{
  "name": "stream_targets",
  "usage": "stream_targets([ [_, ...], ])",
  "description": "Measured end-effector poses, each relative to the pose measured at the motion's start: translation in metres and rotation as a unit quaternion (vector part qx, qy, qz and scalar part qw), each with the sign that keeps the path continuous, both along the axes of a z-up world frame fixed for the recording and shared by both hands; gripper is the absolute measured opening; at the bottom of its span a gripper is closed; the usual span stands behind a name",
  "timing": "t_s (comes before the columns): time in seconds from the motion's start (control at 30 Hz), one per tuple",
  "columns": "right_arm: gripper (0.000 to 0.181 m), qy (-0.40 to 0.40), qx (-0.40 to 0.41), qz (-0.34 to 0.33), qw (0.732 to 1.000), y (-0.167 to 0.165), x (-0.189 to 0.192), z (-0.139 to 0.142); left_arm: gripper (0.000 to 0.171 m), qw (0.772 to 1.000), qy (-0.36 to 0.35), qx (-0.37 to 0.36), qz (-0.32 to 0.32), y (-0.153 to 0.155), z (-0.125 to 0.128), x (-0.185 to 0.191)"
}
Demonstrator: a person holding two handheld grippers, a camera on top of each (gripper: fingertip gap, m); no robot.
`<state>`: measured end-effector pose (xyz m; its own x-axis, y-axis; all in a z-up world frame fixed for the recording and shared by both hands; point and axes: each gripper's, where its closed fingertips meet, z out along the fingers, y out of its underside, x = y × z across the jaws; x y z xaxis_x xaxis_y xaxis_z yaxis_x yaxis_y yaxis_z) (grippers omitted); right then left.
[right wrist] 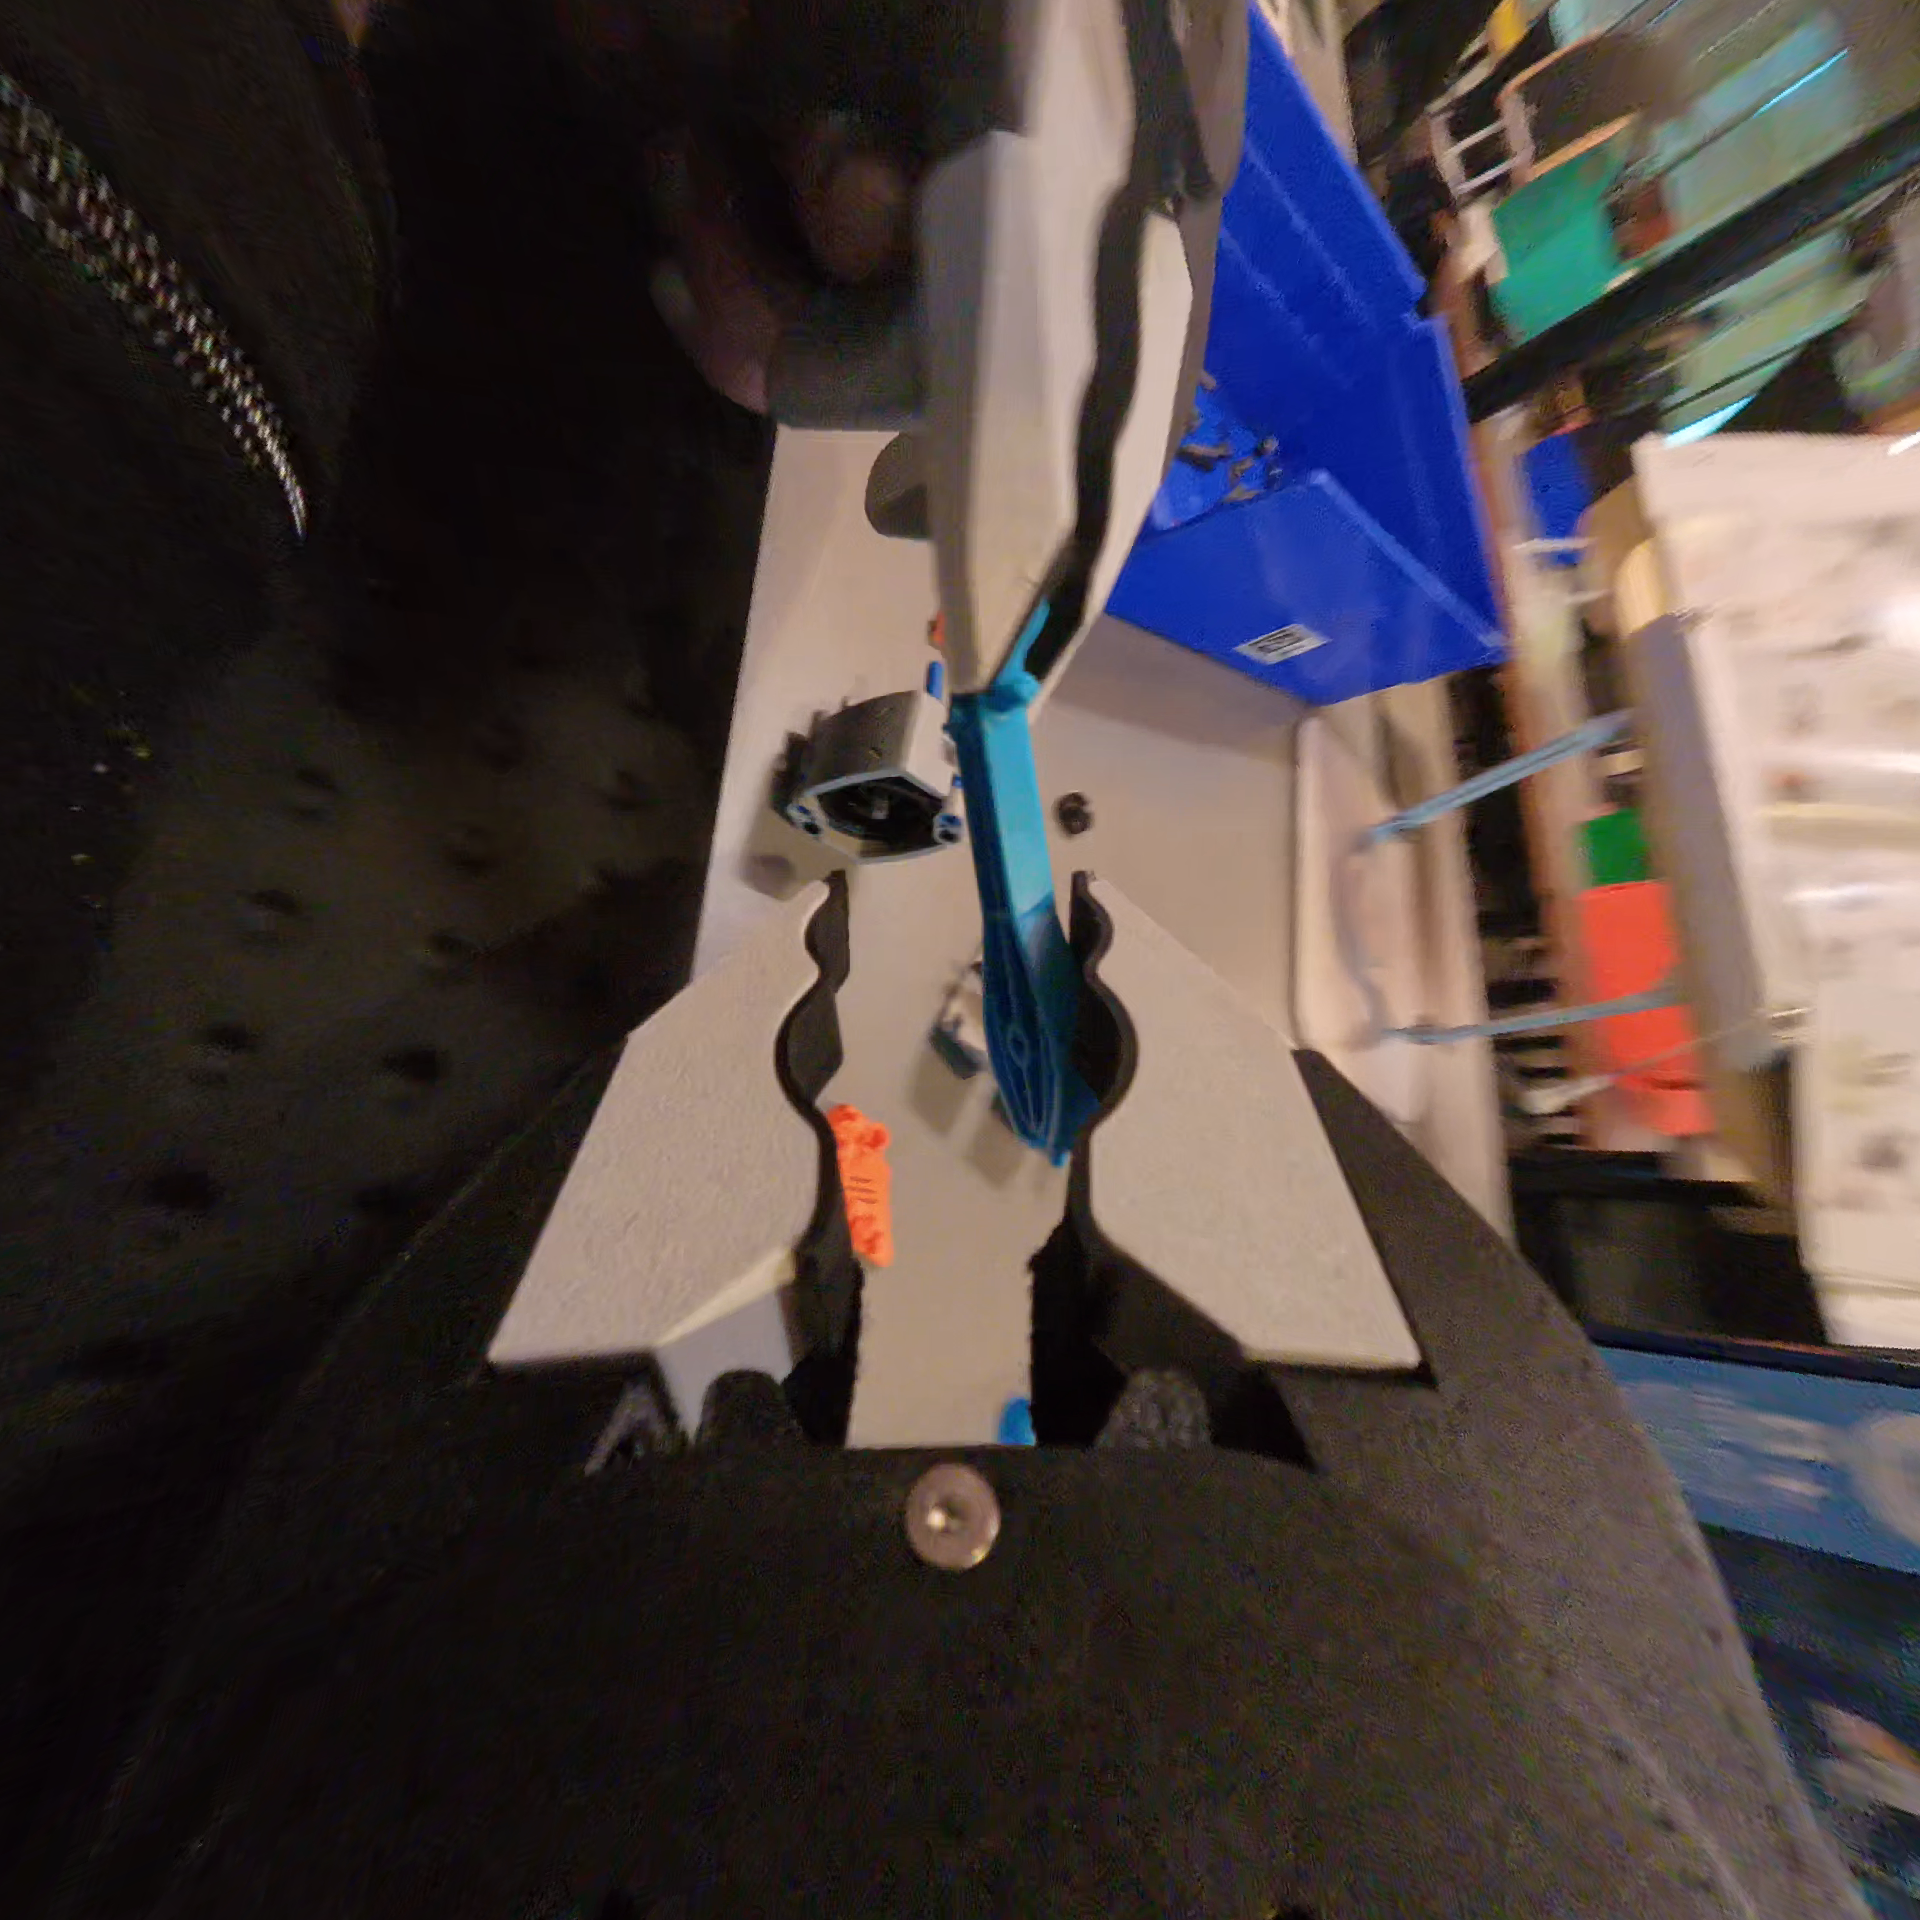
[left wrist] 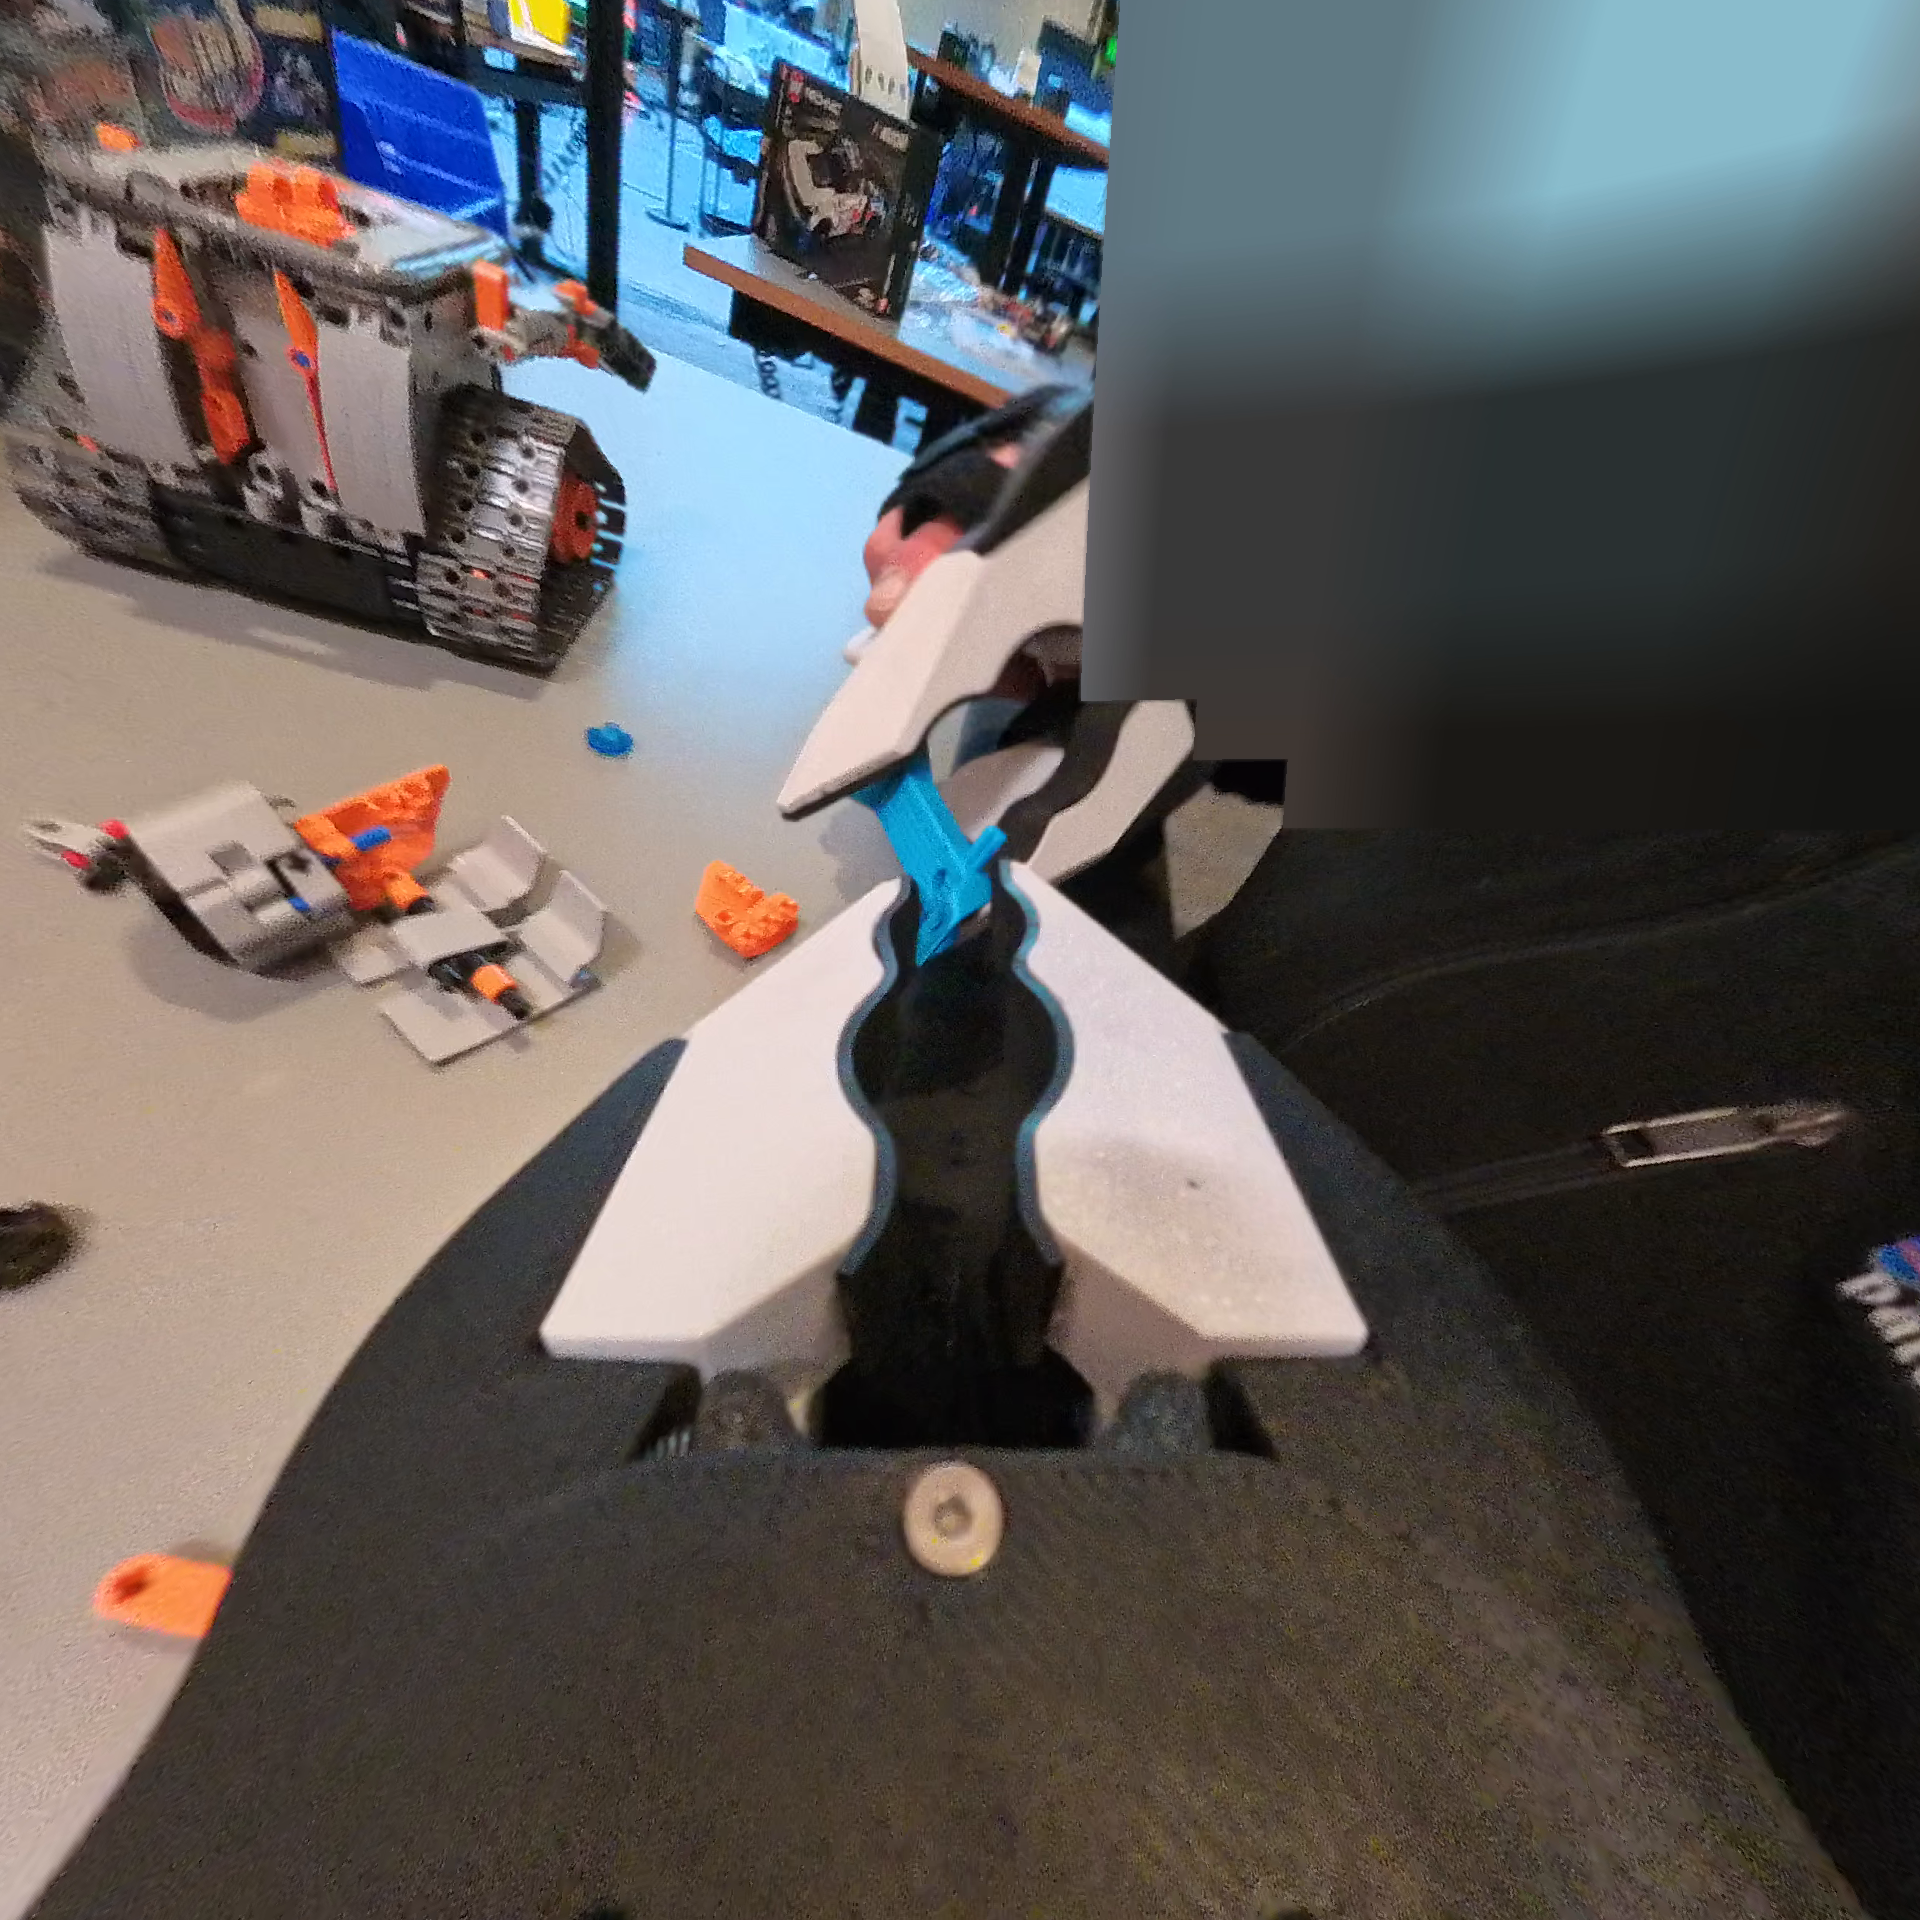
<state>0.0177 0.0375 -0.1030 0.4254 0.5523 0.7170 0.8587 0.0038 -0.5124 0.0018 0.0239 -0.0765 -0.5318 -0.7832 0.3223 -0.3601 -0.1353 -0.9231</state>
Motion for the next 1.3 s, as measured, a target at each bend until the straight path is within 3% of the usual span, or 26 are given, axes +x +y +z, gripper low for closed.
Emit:
stream_targets([
  [0.1,0.037,-0.054,0.066,0.020,0.996,0.001,-0.009,0.011,0.011,0.995,0.017,-0.098,-0.028,-0.005,0.009,-0.001],
  [0.27,0.017,-0.040,0.085,0.067,0.993,-0.005,-0.023,0.033,0.011,0.974,0.044,-0.202,-0.090,-0.014,0.020,-0.006],
  [0.33,0.013,-0.006,0.054,0.070,0.996,-0.005,-0.024,0.035,0.011,0.968,0.044,-0.225,-0.099,-0.014,0.023,-0.006],
  [0.4,0.011,0.084,-0.009,0.061,0.995,-0.005,-0.023,0.037,0.009,0.974,0.022,-0.210,-0.087,-0.011,0.027,-0.005],
  [0.47,0.010,0.185,-0.085,0.059,0.977,-0.006,-0.019,0.035,0.014,0.988,-0.022,-0.147,-0.043,0.000,0.029,-0.003],
  [0.5,0.011,0.236,-0.127,0.059,0.962,-0.008,-0.018,0.034,0.020,0.996,-0.044,-0.081,-0.014,0.006,0.025,-0.002],
  [0.6,0.011,0.370,-0.243,0.082,0.893,-0.016,-0.022,0.033,0.023,0.988,-0.113,0.099,0.028,0.009,0.025,-0.004],
  [0.7,0.010,0.426,-0.306,0.097,0.846,-0.022,-0.029,0.030,0.016,0.942,-0.149,0.298,0.040,0.006,0.010,-0.004],
  [0.9,0.010,0.492,-0.383,0.101,0.775,-0.028,-0.038,0.023,0.008,0.848,-0.207,0.483,0.065,0.001,0.005,-0.006],
  [0.97,0.010,0.508,-0.401,0.105,0.755,-0.030,-0.042,0.020,0.006,0.833,-0.214,0.505,0.069,-0.001,0.002,-0.007],
  [1.0,0.010,0.515,-0.390,0.100,0.756,-0.027,-0.042,0.019,0.003,0.835,-0.208,0.503,0.080,0.001,0.002,-0.007],
  [1.07,0.013,0.505,-0.339,0.088,0.789,-0.020,-0.039,0.018,0.001,0.856,-0.182,0.476,0.090,0.003,-0.002,-0.006],
  [1.2,0.045,0.367,-0.180,0.029,0.912,-0.007,-0.019,0.015,0.001,0.932,-0.128,0.317,0.122,0.015,0.002,-0.005],
  [1.3,0.046,0.303,-0.096,0.002,0.948,-0.005,-0.010,0.025,0.001,0.964,-0.098,0.219,0.113,0.017,0.004,-0.005],
])
